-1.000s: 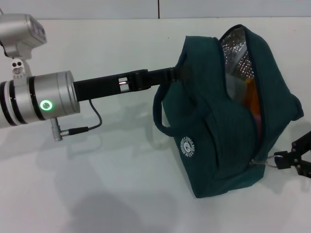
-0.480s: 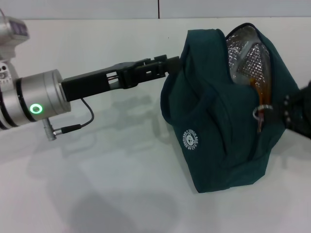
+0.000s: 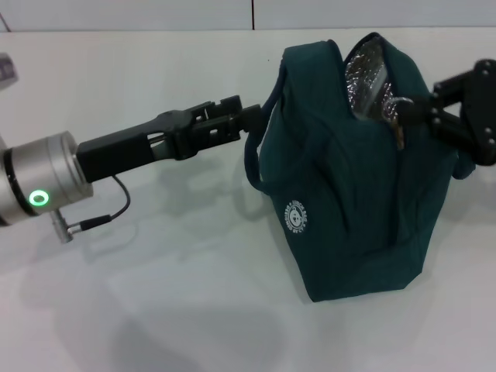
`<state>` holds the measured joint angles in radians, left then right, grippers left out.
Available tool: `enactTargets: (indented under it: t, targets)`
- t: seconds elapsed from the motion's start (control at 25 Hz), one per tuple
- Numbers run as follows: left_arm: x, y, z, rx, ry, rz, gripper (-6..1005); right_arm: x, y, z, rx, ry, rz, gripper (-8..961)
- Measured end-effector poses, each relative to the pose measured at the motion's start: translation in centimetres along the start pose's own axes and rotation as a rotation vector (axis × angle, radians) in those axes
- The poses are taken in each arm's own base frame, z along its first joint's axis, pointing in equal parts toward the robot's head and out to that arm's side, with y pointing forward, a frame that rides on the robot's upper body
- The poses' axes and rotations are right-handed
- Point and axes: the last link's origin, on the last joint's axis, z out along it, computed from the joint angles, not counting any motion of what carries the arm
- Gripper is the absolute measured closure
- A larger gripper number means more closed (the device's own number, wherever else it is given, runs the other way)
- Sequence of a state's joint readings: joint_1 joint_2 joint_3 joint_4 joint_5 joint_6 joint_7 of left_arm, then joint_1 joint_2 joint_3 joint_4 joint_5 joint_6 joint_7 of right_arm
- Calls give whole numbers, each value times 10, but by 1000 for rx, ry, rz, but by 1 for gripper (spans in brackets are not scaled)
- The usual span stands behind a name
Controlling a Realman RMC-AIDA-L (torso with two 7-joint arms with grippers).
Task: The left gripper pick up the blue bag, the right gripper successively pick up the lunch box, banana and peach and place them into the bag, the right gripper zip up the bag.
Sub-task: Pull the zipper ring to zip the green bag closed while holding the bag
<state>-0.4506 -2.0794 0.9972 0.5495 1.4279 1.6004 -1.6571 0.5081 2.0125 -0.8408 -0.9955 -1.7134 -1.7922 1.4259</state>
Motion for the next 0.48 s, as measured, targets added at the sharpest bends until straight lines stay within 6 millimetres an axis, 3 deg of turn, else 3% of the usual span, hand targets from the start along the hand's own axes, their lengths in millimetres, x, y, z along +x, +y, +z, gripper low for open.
enactTargets:
  t: [0.48]
  targets:
    - [-9, 10, -38, -29, -13, -9, 114, -22, -4, 51, -171, 52, -51, 947]
